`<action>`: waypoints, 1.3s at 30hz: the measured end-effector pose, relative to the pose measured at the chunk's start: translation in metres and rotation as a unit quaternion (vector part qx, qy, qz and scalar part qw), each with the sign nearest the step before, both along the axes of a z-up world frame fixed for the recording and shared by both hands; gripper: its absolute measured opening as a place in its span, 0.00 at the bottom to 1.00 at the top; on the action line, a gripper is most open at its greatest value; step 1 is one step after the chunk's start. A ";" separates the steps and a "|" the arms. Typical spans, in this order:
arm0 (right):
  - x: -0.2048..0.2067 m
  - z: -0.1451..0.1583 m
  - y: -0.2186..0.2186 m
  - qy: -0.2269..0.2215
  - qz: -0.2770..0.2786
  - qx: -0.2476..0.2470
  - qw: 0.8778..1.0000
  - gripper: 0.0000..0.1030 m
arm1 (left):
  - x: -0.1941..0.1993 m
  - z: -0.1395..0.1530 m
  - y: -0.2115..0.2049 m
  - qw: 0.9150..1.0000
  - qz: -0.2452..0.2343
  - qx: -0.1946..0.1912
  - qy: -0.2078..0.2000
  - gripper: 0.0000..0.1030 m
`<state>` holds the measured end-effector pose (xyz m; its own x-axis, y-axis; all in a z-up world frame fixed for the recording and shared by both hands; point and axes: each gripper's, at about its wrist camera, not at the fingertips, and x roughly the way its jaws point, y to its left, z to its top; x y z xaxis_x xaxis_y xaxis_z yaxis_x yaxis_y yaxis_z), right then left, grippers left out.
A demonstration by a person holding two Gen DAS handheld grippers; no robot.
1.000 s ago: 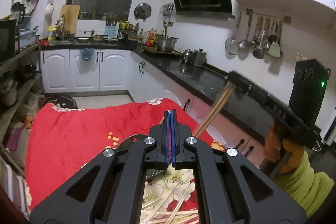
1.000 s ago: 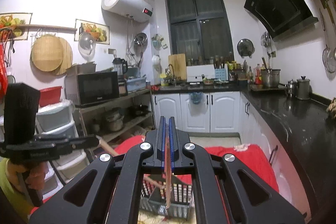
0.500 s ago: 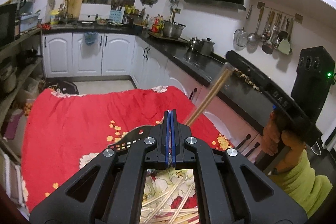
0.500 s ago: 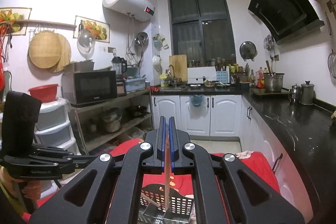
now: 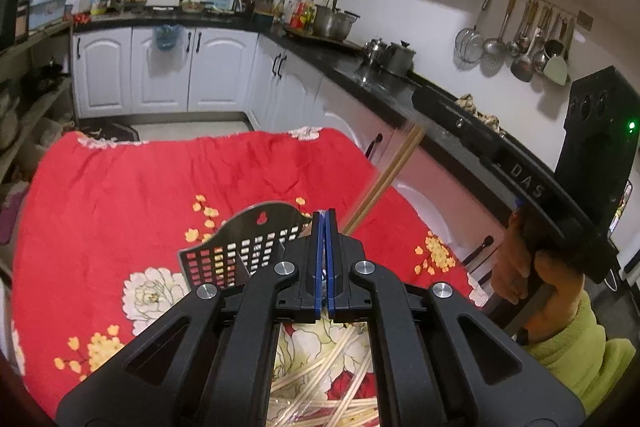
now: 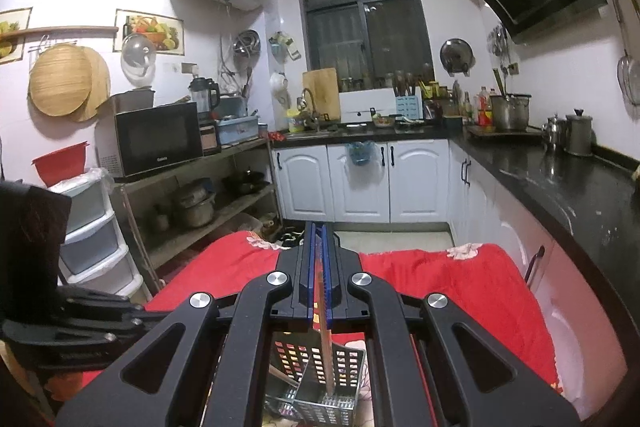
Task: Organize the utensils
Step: 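Open the left tool to drop its chopstick into the caddy while the right tool releases its own, then withdraw both open tools from the caddy back toward the chopstick pile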
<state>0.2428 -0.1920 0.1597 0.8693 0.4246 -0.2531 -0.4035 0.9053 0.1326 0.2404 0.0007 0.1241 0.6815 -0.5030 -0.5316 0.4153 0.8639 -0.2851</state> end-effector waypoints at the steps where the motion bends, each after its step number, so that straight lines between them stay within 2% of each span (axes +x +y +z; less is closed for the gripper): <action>1: 0.001 -0.003 0.000 0.002 -0.003 0.000 1.000 0.04 | 0.002 -0.001 -0.001 1.000 -0.001 0.002 0.001 0.00; 6: 0.007 -0.018 -0.004 0.020 -0.014 -0.002 1.000 0.05 | 0.008 -0.014 -0.009 1.000 0.001 0.014 0.006 0.00; 8: 0.008 -0.022 -0.004 0.026 -0.020 -0.006 0.999 0.23 | 0.010 -0.018 -0.011 1.000 0.006 0.019 0.005 0.00; 9: 0.007 -0.024 -0.006 0.025 -0.025 -0.005 0.999 0.40 | 0.011 -0.019 -0.011 1.000 0.008 0.020 0.005 0.00; 10: 0.005 -0.026 -0.007 0.023 -0.028 -0.006 0.999 0.46 | 0.011 -0.020 -0.012 1.000 0.012 0.022 0.004 0.01; 12: 0.002 -0.029 -0.009 0.025 -0.033 -0.012 0.999 0.46 | 0.012 -0.022 -0.010 0.999 0.021 0.027 0.001 0.08; 14: -0.002 -0.031 -0.012 0.026 -0.037 -0.012 0.999 0.59 | 0.012 -0.024 -0.007 0.999 0.032 0.026 0.001 0.25; 15: -0.005 -0.031 -0.014 0.024 -0.040 -0.010 0.999 0.67 | 0.011 -0.025 -0.005 0.999 0.036 0.024 -0.001 0.37; 16: -0.007 -0.031 -0.016 0.022 -0.043 -0.011 0.999 0.70 | 0.010 -0.026 -0.003 0.999 0.043 0.021 -0.003 0.43; 19: -0.013 -0.031 -0.023 0.019 -0.046 -0.015 0.999 0.78 | 0.009 -0.027 0.004 0.998 0.053 0.016 -0.006 0.47; 22: -0.021 -0.031 -0.027 0.019 -0.051 -0.022 0.998 0.82 | 0.004 -0.025 0.009 0.997 0.068 0.013 -0.016 0.71; 26: -0.032 -0.029 -0.033 0.016 -0.058 -0.026 0.998 0.87 | -0.003 -0.017 0.016 0.995 0.088 0.008 -0.035 0.89; 30: -0.041 -0.026 -0.036 0.012 -0.057 -0.026 0.998 0.91 | -0.014 -0.008 0.019 0.994 0.097 0.007 -0.056 0.90; 39: -0.061 -0.027 -0.043 0.016 -0.049 -0.026 0.998 0.92 | -0.036 -0.002 0.026 0.991 0.107 0.006 -0.076 0.90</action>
